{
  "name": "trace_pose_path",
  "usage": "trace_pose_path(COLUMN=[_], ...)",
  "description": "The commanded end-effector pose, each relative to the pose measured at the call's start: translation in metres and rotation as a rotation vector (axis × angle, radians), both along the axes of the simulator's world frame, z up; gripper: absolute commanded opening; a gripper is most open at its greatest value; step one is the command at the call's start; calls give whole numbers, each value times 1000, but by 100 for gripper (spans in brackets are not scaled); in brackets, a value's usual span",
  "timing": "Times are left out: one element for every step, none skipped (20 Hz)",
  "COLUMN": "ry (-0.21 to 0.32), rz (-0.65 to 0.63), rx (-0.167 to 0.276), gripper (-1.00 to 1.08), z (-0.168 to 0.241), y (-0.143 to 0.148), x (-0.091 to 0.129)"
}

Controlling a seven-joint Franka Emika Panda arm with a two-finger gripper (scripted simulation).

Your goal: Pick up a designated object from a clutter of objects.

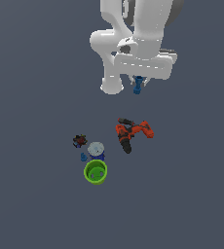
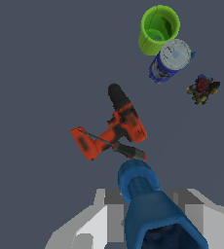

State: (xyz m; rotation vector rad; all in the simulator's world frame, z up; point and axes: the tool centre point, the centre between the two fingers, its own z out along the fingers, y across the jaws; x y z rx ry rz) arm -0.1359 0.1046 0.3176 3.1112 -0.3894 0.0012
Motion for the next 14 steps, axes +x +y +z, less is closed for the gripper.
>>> trace_pose_path(ry=[1,1,1,1,1,1,1,1,1,1,1,1,1,1], rz=[0,0,0,0,0,0,0,0,0,0,0,0,0,0], rx=[1,2,2,2,3,3,4,4,5,5,6,6,6,6], gripper=[-100,-100,-100,-100,-100,-100,-100,-100,-100,-100,-100,-100,-100,-100], z=[19,27,35,42,50,56,63,69,74,79,83,87,91,94], y=[24,34,44,53,62,71,78,86,92,99,104,109,114,117], x=[-2,-3,-3,-3,-3,-4,-4,-4,-4,-4,-3,-3,-3,-3])
